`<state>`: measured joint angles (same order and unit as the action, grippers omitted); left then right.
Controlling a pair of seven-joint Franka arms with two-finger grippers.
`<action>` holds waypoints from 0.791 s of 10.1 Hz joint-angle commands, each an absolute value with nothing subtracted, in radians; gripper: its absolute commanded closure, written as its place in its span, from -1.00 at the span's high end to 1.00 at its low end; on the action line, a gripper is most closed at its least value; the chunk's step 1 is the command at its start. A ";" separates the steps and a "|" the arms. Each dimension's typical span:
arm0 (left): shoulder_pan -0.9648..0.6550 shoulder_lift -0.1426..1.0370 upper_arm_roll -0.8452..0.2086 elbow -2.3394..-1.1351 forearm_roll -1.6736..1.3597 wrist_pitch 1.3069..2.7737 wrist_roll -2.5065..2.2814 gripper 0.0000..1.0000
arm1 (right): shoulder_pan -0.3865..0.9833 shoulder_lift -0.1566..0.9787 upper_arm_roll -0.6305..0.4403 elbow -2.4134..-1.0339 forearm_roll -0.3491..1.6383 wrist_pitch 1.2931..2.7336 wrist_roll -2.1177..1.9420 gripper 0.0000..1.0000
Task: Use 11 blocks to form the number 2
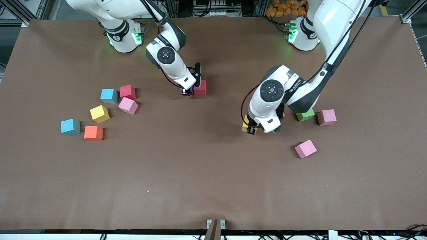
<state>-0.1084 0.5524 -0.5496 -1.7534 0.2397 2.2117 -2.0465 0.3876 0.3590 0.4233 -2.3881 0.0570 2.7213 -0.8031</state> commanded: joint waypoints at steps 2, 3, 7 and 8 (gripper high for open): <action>-0.054 0.520 -0.604 -1.825 0.152 2.207 -2.115 -0.59 | 0.399 0.364 0.422 -2.385 0.060 2.718 -0.792 -0.25; -0.060 0.525 -0.604 -1.839 0.152 2.209 -2.147 -0.59 | 0.399 0.365 0.422 -2.385 0.058 2.721 -0.793 -0.22; -0.066 0.509 -0.626 -1.905 0.153 2.246 -2.278 -0.59 | 0.408 0.367 0.422 -2.372 0.057 2.711 -0.798 1.00; -0.066 0.509 -0.630 -1.920 0.153 2.267 -2.289 -0.59 | 0.408 0.365 0.423 -2.370 0.055 2.709 -0.798 1.00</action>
